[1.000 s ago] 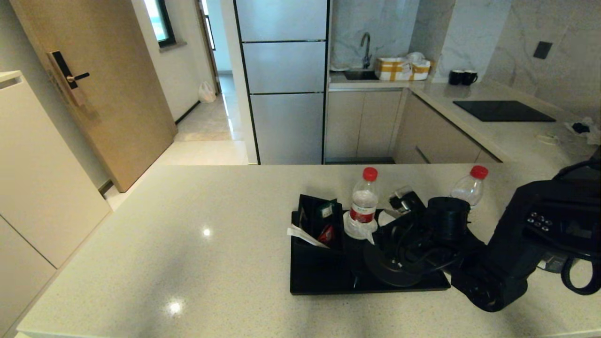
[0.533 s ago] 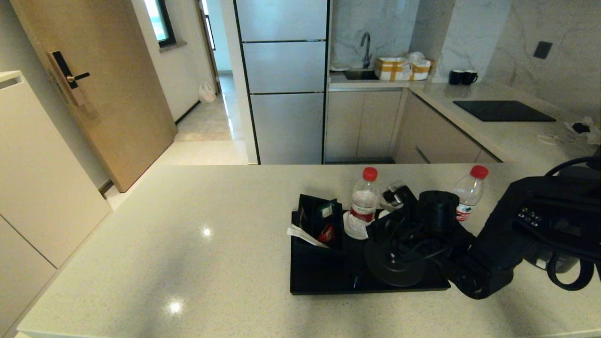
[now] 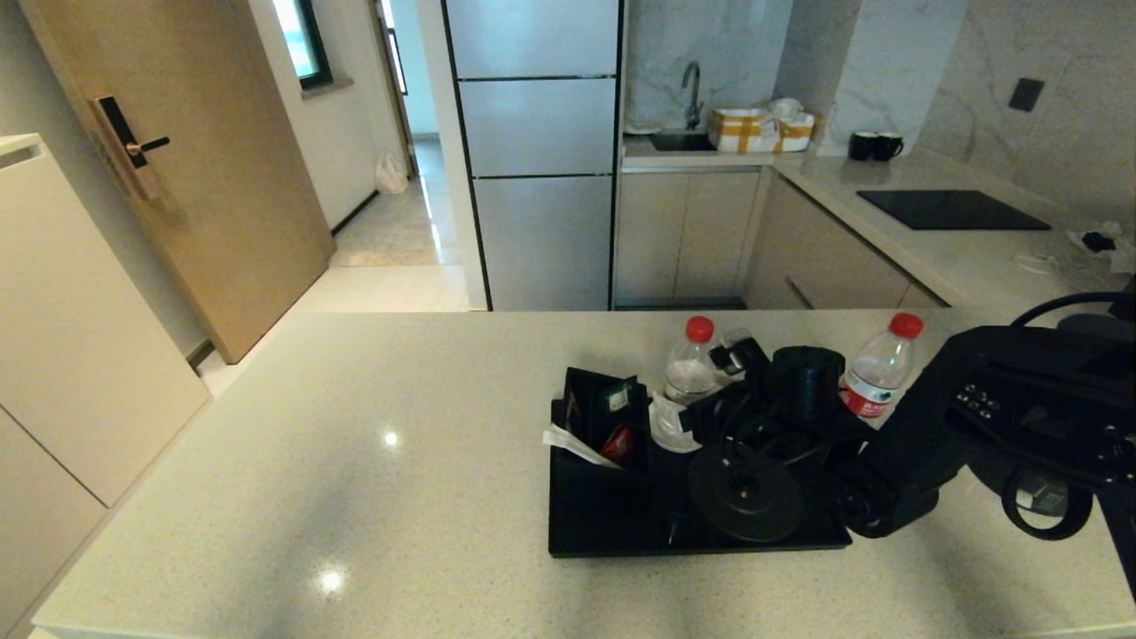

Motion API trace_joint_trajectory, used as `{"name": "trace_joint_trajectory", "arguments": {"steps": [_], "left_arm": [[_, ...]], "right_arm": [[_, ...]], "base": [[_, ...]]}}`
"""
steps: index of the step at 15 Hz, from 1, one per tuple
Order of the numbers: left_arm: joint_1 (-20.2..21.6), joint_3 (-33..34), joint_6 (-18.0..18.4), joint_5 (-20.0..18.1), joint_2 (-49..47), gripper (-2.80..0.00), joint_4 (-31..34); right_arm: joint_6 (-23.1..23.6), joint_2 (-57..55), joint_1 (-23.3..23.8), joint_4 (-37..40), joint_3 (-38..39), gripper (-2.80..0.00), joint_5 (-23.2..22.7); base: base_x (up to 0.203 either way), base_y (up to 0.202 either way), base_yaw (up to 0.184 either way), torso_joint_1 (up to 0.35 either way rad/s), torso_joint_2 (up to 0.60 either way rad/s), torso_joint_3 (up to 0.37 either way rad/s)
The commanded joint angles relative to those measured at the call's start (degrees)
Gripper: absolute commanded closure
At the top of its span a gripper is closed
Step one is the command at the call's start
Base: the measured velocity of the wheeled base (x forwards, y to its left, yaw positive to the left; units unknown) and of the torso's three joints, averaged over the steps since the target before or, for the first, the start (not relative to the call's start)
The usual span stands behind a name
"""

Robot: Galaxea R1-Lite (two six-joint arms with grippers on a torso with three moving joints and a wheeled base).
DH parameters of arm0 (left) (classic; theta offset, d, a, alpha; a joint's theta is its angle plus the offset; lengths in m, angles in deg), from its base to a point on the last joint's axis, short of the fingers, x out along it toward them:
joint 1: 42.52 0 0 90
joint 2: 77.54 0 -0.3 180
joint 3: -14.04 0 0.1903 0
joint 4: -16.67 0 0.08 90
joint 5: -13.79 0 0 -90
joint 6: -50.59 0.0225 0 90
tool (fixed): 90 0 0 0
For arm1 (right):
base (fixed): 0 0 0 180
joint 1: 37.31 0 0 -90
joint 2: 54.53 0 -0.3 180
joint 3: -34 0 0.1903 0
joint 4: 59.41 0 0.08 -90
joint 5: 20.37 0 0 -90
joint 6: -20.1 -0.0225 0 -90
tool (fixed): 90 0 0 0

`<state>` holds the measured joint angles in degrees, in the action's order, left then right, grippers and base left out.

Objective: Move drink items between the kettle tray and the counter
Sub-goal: Pick up the bottled water

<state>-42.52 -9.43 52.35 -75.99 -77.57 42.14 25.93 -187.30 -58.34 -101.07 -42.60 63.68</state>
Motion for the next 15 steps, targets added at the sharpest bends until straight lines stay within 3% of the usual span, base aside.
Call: {"name": "trace_joint_trajectory", "arguments": {"steps": [1,2,10,15], "left_arm": [[0.0,0.01,0.0,0.04,0.02,0.0,0.0],[0.0,0.01,0.0,0.04,0.02,0.0,0.0],[0.0,0.01,0.0,0.04,0.02,0.0,0.0],[0.09,0.01,0.0,0.04,0.02,0.0,0.0]], "right_arm": [[0.06,-0.38,-0.06,-0.37,-0.55,-1.38,-0.03],[-0.03,-0.47,0.02,-0.29,-0.55,0.0,0.41],[-0.42,1.24,0.01,-0.37,0.79,0.0,0.41],[-1.06,7.44,0.1,-0.29,5.79,0.0,2.23]], "base": [[0.0,0.0,0.0,0.0,0.0,0.0],[0.0,0.0,0.0,0.0,0.0,0.0],[0.0,0.0,0.0,0.0,0.0,0.0],[0.0,0.0,0.0,0.0,0.0,0.0]]}}
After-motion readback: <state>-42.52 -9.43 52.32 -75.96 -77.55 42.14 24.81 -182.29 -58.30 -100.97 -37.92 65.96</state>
